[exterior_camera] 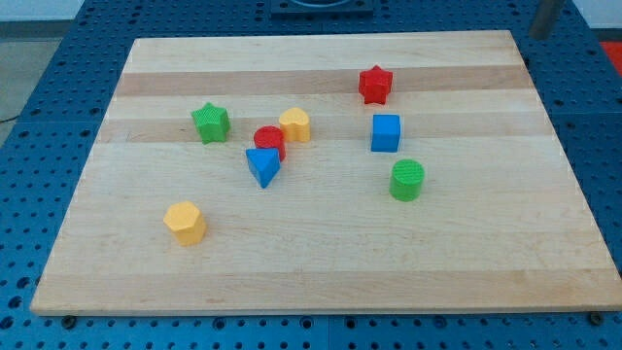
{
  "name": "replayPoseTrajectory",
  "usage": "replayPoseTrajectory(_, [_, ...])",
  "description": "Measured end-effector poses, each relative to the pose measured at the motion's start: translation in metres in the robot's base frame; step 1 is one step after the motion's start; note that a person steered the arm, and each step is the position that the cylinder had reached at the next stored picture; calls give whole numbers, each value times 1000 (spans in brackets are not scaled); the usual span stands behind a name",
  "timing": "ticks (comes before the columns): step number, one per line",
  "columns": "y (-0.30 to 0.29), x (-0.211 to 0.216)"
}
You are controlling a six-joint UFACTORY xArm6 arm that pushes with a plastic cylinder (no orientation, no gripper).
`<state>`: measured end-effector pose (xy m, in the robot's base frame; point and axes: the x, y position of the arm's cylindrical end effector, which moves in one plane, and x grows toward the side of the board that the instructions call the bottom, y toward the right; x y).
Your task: Move your arm to blue cube
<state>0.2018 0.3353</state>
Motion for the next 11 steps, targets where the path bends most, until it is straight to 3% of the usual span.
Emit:
replayPoseTrajectory(3, [-5, 23])
replayPoseTrajectory(4, [-65, 52])
replayPoseTrajectory(6, [-224, 16])
replayPoseTrajectory(8, [-284, 57])
replayPoseTrajectory(9, [-312, 99])
replayPoseTrajectory(11, [-296, 197])
